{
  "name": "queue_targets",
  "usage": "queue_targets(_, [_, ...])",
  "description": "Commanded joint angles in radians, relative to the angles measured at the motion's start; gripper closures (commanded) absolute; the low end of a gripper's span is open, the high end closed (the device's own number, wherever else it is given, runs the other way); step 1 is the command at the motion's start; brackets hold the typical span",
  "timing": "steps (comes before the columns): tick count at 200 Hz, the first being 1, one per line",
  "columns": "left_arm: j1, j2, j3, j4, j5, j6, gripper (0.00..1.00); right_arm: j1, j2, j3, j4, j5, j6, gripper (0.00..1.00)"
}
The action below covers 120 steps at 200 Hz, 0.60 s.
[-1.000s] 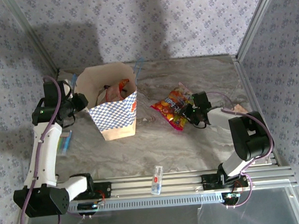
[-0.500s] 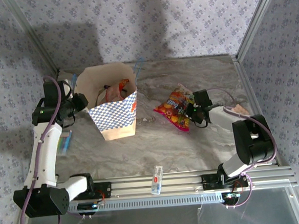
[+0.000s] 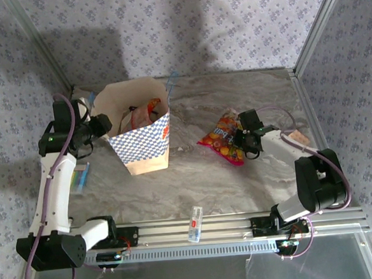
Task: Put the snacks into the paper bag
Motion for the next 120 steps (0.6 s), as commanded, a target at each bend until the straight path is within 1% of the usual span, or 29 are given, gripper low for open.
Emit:
queue_targets(1, [-0.003,0.002,0.067,-0.044,0.019,0.007,0.52,0.008,-0.045,0.044,-0.084,0.096,-0.032,1.00])
queue_targets(38, [-0.004,-0.012,0.108,-0.064,0.031,0.013,0.52,0.018,-0.064,0.061,-0.105,0.113,-0.038,1.00])
queue_targets(93, [0.000,-0.029,0.145,-0.126,-0.058,0.049,0.51,0.042,-0.106,0.104,-0.157,0.170,-0.042,1.00])
queue_targets(99, [0.001,-0.026,0.146,-0.131,-0.061,0.050,0.51,0.045,-0.111,0.112,-0.168,0.182,-0.073,1.00])
queue_targets(120, [0.004,-0.005,0.147,-0.124,-0.060,0.049,0.51,0.070,-0.131,0.145,-0.210,0.231,-0.086,1.00])
